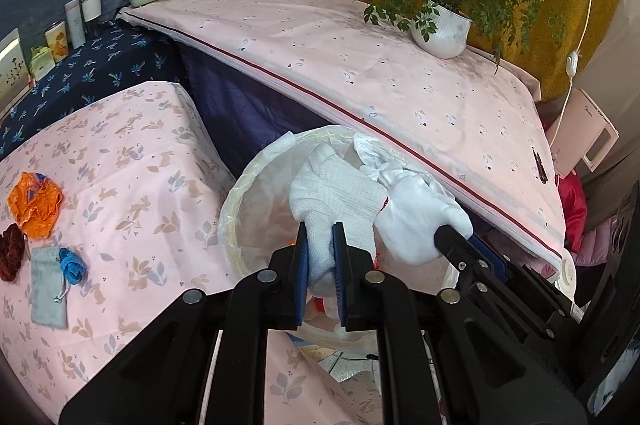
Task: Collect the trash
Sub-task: 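Carry both white gloves over the bin and open both tools, then move both open tools back over the table toward the grey pouch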
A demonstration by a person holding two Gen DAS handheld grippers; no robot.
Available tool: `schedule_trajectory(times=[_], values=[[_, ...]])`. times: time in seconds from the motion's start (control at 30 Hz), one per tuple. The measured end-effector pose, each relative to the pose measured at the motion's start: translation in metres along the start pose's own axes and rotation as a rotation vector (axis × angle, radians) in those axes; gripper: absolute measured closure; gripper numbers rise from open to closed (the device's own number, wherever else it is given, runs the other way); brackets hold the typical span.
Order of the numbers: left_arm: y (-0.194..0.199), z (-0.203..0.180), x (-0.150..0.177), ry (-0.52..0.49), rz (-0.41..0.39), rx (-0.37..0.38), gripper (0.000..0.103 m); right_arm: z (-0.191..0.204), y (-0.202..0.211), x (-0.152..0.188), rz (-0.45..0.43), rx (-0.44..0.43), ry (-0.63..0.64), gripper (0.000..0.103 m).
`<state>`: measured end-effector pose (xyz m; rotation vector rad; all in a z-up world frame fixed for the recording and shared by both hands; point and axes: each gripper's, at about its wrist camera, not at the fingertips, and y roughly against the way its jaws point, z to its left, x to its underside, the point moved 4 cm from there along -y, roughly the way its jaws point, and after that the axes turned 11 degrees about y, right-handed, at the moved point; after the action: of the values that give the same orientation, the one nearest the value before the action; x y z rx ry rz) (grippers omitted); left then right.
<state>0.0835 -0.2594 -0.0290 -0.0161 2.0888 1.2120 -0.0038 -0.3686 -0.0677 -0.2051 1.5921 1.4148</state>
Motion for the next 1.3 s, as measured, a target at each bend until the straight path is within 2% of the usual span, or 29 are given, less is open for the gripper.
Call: schedule_trajectory(times=[0.3, 0.37, 0.43, 0.5, 1.13, 1.3], values=[[-0.005, -0.004, 0.0, 0.0, 0.0, 0.013, 0.089, -0.001, -0.002, 0.0, 0.004, 0.004, -0.003, 0.086], [-0.004, -0.004, 0.0, -0.001, -0.01, 0.01, 0.084, -0.001, -0.003, 0.0, 0.004, 0.008, -0.004, 0.083], [-0.003, -0.004, 0.0, 0.0, -0.017, -0.002, 0.068, -0.001, -0.002, -0.001, -0.001, 0.008, -0.007, 0.081], [-0.002, -0.002, 0.0, 0.004, -0.026, -0.009, 0.065, 0.0, -0.002, -0.002, -0.002, 0.012, -0.004, 0.081], [0.012, 0.031, -0.006, 0.076, -0.052, -0.043, 0.064, 0.027, 0.001, -0.007, -0.011, 0.001, 0.054, 0.078], [0.016, 0.046, -0.007, 0.1, -0.058, -0.053, 0.064, 0.041, 0.002, -0.009, -0.018, -0.005, 0.074, 0.072]])
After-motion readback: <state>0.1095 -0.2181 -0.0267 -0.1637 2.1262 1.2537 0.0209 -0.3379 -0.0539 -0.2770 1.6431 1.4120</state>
